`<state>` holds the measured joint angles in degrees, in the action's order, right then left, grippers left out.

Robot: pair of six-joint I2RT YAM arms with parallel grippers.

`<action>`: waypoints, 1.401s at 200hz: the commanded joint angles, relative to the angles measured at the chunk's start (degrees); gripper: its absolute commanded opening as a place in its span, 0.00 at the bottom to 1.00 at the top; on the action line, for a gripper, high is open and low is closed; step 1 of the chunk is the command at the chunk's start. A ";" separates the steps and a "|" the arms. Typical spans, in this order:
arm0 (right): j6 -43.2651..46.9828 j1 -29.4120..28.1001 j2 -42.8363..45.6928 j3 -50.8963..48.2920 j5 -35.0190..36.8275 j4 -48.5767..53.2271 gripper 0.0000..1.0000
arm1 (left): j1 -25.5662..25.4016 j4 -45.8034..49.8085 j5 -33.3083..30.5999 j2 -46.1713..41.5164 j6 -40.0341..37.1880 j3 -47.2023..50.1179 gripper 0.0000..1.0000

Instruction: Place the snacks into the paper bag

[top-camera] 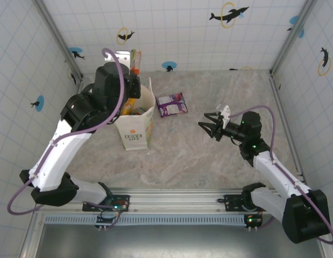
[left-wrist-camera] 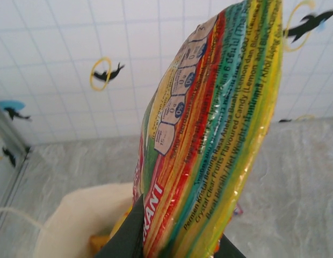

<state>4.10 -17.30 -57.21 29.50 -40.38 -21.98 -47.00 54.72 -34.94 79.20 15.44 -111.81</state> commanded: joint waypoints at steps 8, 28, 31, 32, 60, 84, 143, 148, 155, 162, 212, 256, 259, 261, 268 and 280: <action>0.30 -0.70 -0.62 0.39 -0.54 -1.50 0.51 | 4.52 7.95 -0.32 2.10 5.63 -2.86 0.04; 0.40 -1.22 -0.85 0.12 -0.53 -1.46 0.50 | 7.19 10.95 1.26 3.25 6.98 -3.31 0.03; 0.53 -1.35 -0.88 0.08 -0.45 -1.33 0.50 | 7.39 11.35 1.13 3.32 7.25 -3.25 0.03; 0.50 -1.34 -0.93 0.06 -0.43 -1.32 0.50 | 7.42 11.41 1.12 3.37 7.33 -3.24 0.03; 1.60 -1.91 -1.01 -0.19 0.25 -0.39 0.50 | 9.92 13.83 2.74 3.92 8.62 -3.25 0.00; 1.92 -2.25 -1.04 -0.41 1.09 -0.44 0.50 | 11.05 16.21 3.37 5.31 9.18 -3.60 0.00; 2.46 -2.89 -1.65 -0.67 1.65 -0.28 0.50 | 14.31 21.24 6.37 7.94 10.35 -3.59 0.00; 2.54 -2.97 -1.69 -0.71 1.69 -0.20 0.50 | 14.60 21.46 7.02 8.15 10.18 -3.55 0.00; 2.64 -3.01 -1.67 -0.67 1.68 -0.09 0.50 | 14.89 21.78 8.26 8.46 10.05 -3.55 0.01; 2.82 -3.11 -1.67 -0.76 1.78 -0.03 0.50 | 15.13 22.08 9.53 8.85 9.84 -3.53 0.01; 3.80 -3.18 -0.99 -0.77 1.87 1.40 0.50 | 16.79 22.10 12.51 9.23 9.90 -0.87 0.03; 4.49 -3.22 -1.01 -0.93 1.98 2.26 0.50 | 18.34 22.19 8.67 9.08 11.18 0.13 0.02; 4.40 -3.23 -1.02 -0.93 1.99 2.28 0.50 | 18.50 22.20 8.46 9.18 11.22 0.29 0.02; 4.46 -3.23 -1.01 -0.93 1.98 2.29 0.50 | 18.63 22.19 8.37 9.21 11.24 0.35 0.02; 4.50 -3.26 -0.97 -0.93 2.05 2.29 0.50 | 19.22 22.19 8.29 9.26 11.13 0.78 0.03; 4.52 -3.29 -1.14 -0.95 2.05 2.28 0.50 | 20.07 22.19 8.52 9.64 10.92 1.28 0.05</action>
<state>7.84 -20.25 -58.63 29.30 -38.61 -19.77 -28.60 76.51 -24.25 88.51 25.56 -111.57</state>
